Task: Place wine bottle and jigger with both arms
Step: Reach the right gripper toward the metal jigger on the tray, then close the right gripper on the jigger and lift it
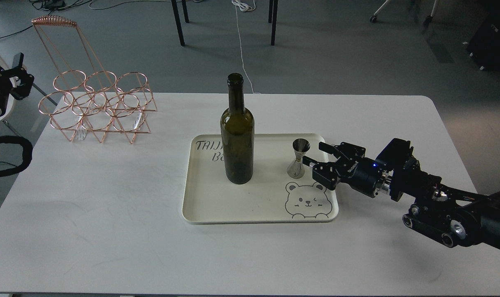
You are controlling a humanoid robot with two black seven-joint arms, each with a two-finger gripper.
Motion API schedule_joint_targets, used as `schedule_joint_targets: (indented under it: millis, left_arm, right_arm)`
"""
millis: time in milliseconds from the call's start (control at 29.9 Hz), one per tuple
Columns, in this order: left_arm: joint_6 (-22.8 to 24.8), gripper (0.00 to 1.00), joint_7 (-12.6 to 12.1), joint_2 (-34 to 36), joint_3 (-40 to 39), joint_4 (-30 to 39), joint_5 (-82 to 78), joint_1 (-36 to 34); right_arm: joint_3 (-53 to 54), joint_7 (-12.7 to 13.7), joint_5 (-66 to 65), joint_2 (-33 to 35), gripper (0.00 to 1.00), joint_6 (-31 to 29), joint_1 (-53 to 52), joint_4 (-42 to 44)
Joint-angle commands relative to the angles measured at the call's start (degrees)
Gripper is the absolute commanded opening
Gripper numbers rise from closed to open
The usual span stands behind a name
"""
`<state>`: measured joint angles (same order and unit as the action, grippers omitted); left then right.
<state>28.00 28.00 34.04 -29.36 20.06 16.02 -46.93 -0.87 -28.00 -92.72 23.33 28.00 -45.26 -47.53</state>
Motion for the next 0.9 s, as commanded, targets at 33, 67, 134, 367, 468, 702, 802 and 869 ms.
schedule_joint_targets:
  millis: [33, 67, 134, 367, 468, 702, 802, 869]
  left_arm:
    - [0.0, 0.98, 0.0, 0.5, -0.2, -0.4, 0.1, 0.1]
    - [0.0, 0.98, 0.0, 0.8, -0.3, -0.6, 0.1, 0.1]
    - [0.0, 0.98, 0.0, 1.2, -0.3, -0.9, 0.1, 0.0]
    - [0.0, 0.98, 0.0, 1.4, -0.1, -0.9, 0.1, -0.5]
    - [0.0, 0.98, 0.0, 1.4, -0.1, -0.9, 0.1, -0.6]
    - [0.0, 0.98, 0.0, 1.5, -0.3, -0.9, 0.1, -1.0]
    - [0.0, 0.98, 0.0, 1.5, -0.1, -0.9, 0.1, -1.5]
    - [0.0, 0.98, 0.0, 1.5, 0.0, -0.9, 0.1, -1.5]
  right_arm:
    - [-1.9, 0.0, 0.0, -3.1, 0.64, 0.0, -0.4, 2.5]
    - [-2.0, 0.0, 0.0, -3.4, 0.62, 0.0, -0.4, 2.9]
    - [-2.0, 0.0, 0.0, -3.5, 0.58, 0.0, -0.5, 3.5]
    - [-2.1, 0.0, 0.0, -5.5, 0.51, 0.0, -0.5, 5.8]
    - [-2.1, 0.0, 0.0, -5.5, 0.46, 0.0, -0.5, 5.9]
    - [-2.1, 0.0, 0.0, -5.5, 0.41, 0.0, -0.9, 6.0]
    - [-2.1, 0.0, 0.0, -5.9, 0.41, 0.0, -1.1, 6.3]
    - [-2.1, 0.0, 0.0, -6.5, 0.39, 0.0, -1.1, 7.0]
